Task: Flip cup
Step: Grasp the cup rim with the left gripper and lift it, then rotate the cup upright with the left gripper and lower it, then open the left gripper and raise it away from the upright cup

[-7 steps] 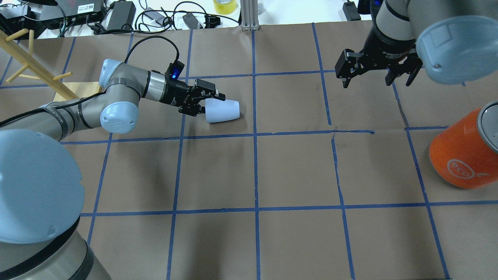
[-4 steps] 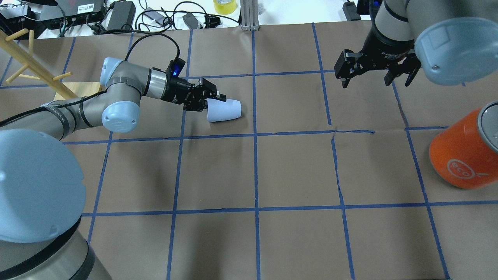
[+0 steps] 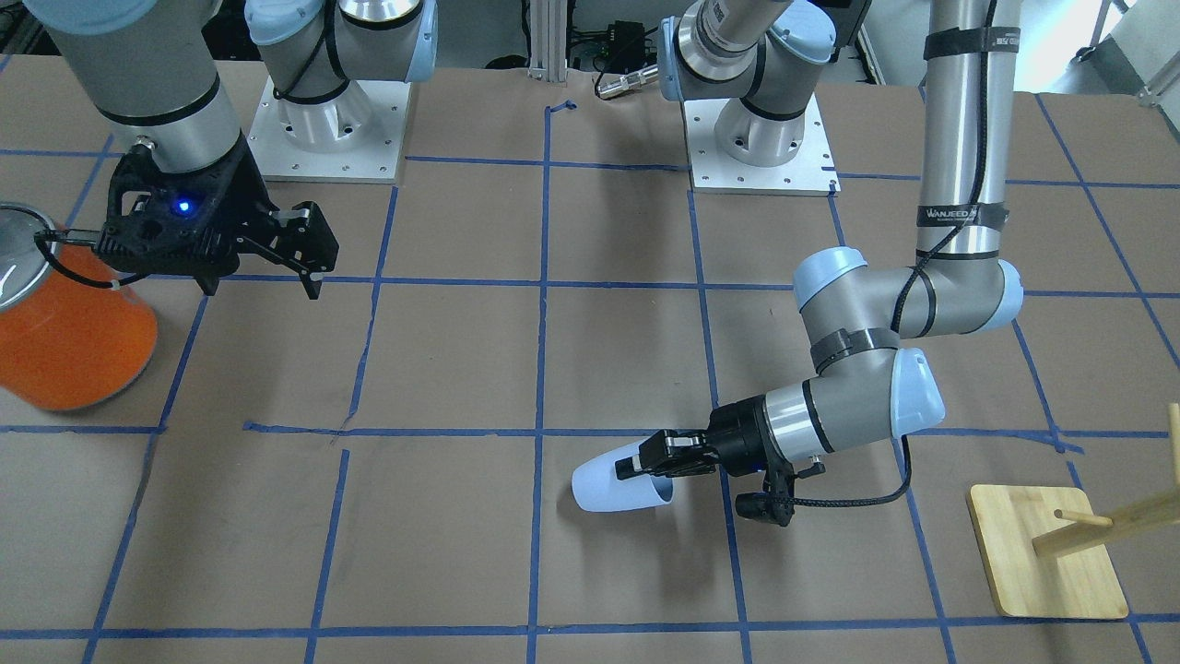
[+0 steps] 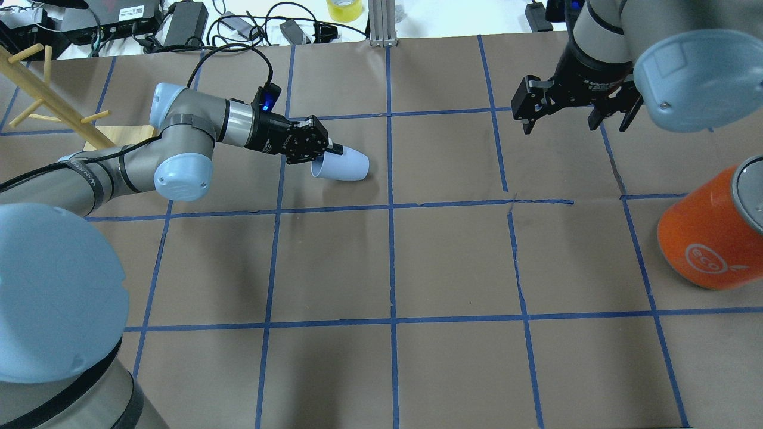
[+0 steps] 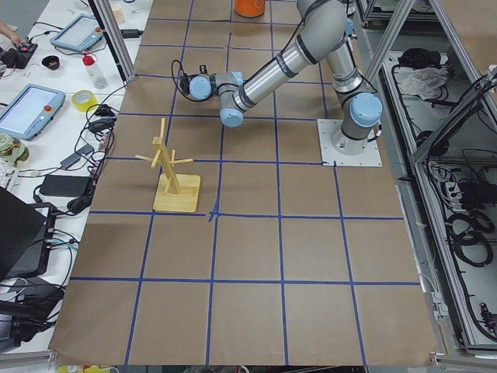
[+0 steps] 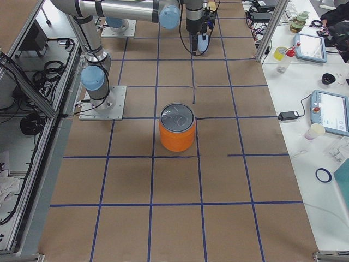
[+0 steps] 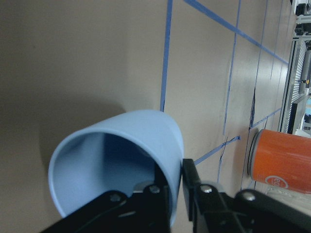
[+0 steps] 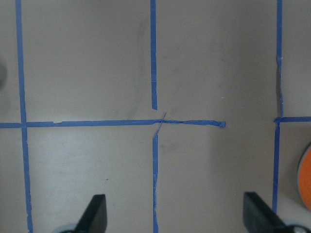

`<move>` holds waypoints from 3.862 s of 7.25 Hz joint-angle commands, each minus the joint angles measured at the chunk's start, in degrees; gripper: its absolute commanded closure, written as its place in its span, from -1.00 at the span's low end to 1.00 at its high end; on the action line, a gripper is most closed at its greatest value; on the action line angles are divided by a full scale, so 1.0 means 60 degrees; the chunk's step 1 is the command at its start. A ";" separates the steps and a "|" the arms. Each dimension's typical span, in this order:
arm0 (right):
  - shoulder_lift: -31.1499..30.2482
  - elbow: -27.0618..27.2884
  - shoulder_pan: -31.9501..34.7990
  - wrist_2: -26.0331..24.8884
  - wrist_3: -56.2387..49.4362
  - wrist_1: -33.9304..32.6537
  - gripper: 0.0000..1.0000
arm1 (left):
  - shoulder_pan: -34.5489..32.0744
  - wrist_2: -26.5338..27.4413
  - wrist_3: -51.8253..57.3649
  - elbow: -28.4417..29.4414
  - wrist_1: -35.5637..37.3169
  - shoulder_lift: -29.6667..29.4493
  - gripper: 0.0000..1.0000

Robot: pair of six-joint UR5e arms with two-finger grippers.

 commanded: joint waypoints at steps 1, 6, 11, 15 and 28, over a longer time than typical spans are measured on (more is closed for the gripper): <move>0.0000 0.0000 0.0003 0.0003 -0.0011 -0.0001 -1.00 | -0.0222 0.0205 -0.1715 0.0272 0.0269 0.0650 1.00; 0.0000 0.0000 0.0003 0.0003 0.0003 -0.0001 -1.00 | -0.0238 0.6844 -0.0371 0.1180 -0.0368 0.1166 1.00; 0.0014 0.0015 0.0003 0.0003 0.0003 -0.0001 -1.00 | -0.0238 0.9626 0.1834 0.2105 -0.0740 0.0186 1.00; 0.0014 0.0015 0.0017 0.0003 0.0003 0.0014 -1.00 | -0.0238 0.9641 0.1981 0.2135 -0.0754 0.0213 -0.68; 0.0044 -0.0277 -0.0100 0.0033 -0.0143 0.0540 -1.00 | -0.1000 0.9142 0.1234 0.2780 -0.6760 0.5106 -1.00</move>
